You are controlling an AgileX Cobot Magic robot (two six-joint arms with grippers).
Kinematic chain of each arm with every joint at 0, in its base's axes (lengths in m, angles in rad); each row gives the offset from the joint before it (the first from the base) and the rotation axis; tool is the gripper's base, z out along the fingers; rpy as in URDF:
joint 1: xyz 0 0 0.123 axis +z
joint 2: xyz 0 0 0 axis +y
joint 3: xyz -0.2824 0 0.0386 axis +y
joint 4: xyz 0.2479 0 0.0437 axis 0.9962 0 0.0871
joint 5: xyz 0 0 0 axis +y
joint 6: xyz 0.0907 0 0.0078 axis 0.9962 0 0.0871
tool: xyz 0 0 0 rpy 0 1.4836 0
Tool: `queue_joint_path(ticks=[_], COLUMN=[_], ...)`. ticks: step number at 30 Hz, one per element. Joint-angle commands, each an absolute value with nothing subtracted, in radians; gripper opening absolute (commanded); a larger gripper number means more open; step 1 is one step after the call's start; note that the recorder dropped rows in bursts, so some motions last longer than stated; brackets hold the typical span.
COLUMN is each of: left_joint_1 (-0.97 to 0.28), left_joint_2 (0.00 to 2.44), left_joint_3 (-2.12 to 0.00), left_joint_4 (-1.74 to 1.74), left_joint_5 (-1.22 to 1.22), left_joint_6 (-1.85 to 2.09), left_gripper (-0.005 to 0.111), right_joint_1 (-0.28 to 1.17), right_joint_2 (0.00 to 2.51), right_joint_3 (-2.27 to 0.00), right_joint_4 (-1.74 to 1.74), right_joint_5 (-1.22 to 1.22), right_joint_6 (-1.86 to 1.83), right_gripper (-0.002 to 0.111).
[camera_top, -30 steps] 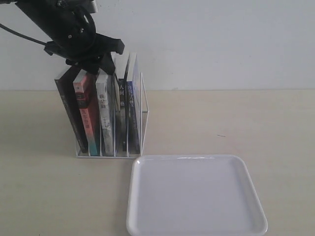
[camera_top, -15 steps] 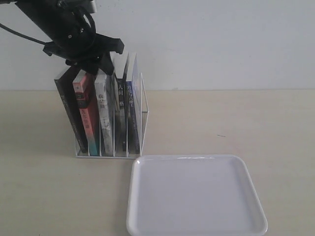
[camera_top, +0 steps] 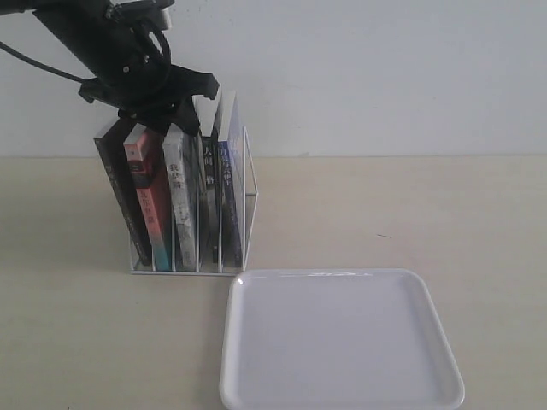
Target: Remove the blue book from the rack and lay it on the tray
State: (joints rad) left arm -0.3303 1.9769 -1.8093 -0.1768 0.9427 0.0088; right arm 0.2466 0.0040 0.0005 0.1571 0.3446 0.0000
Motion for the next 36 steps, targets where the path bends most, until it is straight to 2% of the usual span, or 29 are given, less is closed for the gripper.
queue_joint_path(ticks=[1, 5, 9, 24, 36], left_joint_1=[-0.335, -0.335, -0.335, -0.335, -0.335], left_joint_2=[1.981, 1.981, 1.972, 1.902, 1.877], left_joint_3=[-1.810, -1.815, -1.815, -1.930, -1.938], left_joint_4=[-0.169, -0.174, -0.193, -0.193, -0.190], left_joint_5=[0.949, 0.946, 0.940, 1.004, 1.018], left_joint_6=[0.000, 0.000, 0.000, 0.000, -0.006], left_gripper=[0.027, 0.013, 0.004, 0.004, 0.004], right_joint_1=[0.241, 0.241, 0.241, 0.241, 0.241], right_joint_2=[0.000, 0.000, 0.000, 0.000, 0.000], right_joint_3=[0.000, 0.000, 0.000, 0.000, 0.000], right_joint_4=[0.149, 0.149, 0.149, 0.149, 0.149], right_joint_5=[0.334, 0.334, 0.334, 0.334, 0.334], right_joint_6=[-0.007, -0.007, -0.007, -0.007, -0.007], right_gripper=[0.000, 0.000, 0.000, 0.000, 0.000])
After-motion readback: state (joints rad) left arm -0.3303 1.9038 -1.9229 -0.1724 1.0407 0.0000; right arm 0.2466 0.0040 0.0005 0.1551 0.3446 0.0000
